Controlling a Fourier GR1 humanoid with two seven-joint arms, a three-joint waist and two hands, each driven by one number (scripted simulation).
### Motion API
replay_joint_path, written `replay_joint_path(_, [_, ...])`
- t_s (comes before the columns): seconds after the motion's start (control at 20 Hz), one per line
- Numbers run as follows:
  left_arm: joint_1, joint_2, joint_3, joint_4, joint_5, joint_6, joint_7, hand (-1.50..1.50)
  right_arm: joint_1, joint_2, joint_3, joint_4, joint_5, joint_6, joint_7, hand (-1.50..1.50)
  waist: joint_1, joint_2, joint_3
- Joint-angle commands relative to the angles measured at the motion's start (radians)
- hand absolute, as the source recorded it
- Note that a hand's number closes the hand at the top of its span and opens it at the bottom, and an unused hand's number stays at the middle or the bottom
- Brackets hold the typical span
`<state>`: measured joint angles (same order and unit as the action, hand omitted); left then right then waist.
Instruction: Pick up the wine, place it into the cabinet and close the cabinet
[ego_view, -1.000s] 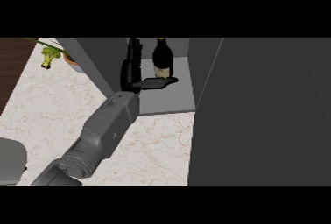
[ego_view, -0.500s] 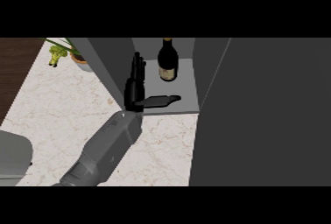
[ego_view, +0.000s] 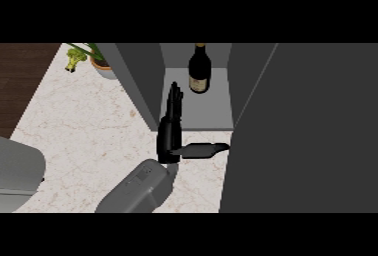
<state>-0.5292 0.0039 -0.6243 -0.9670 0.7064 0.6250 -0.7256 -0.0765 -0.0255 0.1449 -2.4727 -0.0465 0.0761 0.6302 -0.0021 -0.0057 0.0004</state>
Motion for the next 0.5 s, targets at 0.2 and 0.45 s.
replay_joint_path(0.2, [0.224, 0.057, -0.089, -0.382, -0.097, 0.099, 0.092, -1.50, -0.026, -0.012, -0.022, -0.103, -0.039, -0.025, 0.092, -1.50, 0.008, 0.001, 0.000])
replay_joint_path(0.45, [0.346, 0.082, -0.156, -0.561, -0.195, 0.228, 0.145, -1.50, 0.007, -0.031, -0.058, -0.039, -0.074, 0.025, 0.005, -1.50, 0.007, 0.003, 0.000])
